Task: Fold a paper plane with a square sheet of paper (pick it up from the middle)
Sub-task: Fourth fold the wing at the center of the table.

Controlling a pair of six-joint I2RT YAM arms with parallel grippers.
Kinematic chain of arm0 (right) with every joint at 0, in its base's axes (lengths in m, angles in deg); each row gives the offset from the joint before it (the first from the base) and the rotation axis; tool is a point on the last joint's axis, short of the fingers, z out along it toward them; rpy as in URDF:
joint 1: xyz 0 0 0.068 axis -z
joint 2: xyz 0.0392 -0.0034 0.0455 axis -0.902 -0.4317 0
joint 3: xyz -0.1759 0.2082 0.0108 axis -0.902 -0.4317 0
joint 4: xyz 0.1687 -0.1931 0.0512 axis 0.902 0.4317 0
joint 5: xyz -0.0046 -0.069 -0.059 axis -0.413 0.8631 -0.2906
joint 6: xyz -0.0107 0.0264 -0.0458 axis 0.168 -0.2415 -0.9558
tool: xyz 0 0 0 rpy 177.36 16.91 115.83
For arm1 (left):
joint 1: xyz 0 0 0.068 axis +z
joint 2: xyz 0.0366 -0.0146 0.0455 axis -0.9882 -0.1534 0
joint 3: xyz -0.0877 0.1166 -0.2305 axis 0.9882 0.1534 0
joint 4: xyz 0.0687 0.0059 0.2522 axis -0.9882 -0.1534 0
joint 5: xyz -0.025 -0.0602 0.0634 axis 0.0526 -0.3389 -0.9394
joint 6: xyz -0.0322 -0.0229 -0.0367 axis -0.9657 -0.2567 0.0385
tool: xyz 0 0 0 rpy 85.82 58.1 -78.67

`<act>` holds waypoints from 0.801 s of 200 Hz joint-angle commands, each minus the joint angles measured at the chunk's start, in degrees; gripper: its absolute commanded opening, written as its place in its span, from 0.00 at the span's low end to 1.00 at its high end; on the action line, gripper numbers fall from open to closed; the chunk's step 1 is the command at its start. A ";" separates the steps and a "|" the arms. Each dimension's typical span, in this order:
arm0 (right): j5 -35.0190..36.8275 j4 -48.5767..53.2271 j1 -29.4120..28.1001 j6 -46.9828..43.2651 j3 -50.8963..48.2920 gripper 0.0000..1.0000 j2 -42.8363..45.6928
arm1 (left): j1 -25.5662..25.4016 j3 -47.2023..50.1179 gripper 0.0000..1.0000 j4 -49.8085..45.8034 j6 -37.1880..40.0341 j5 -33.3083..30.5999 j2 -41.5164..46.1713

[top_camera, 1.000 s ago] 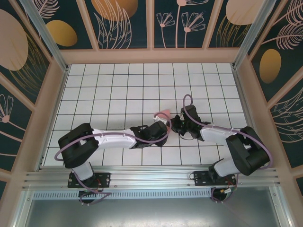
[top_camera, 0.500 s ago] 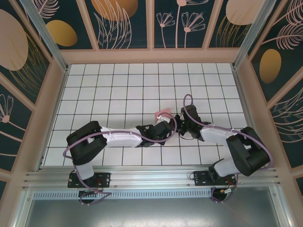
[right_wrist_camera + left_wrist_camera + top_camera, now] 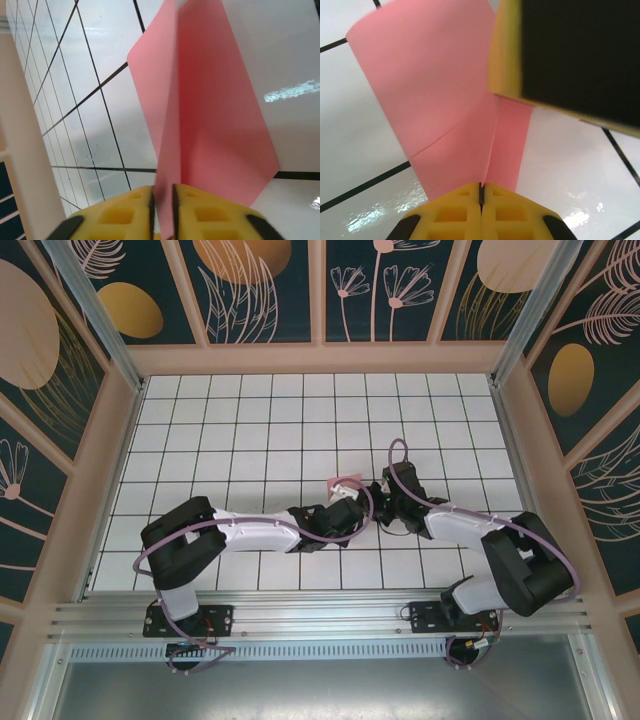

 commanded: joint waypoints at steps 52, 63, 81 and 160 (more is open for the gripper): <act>1.14 9.15 4.67 -11.97 0.00 0.32 10.93 | 1.35 11.06 0.00 11.95 -10.95 1.80 6.27; -0.35 9.10 4.86 -13.14 -0.16 0.30 10.30 | 2.03 13.26 0.00 15.16 -12.90 3.79 7.54; -2.47 8.52 4.78 -13.88 -0.63 0.27 8.80 | 2.94 16.60 0.00 20.58 -15.47 6.36 9.22; -8.98 6.84 2.06 -19.16 3.01 0.18 0.56 | 6.65 27.31 0.00 35.45 -23.26 13.34 11.55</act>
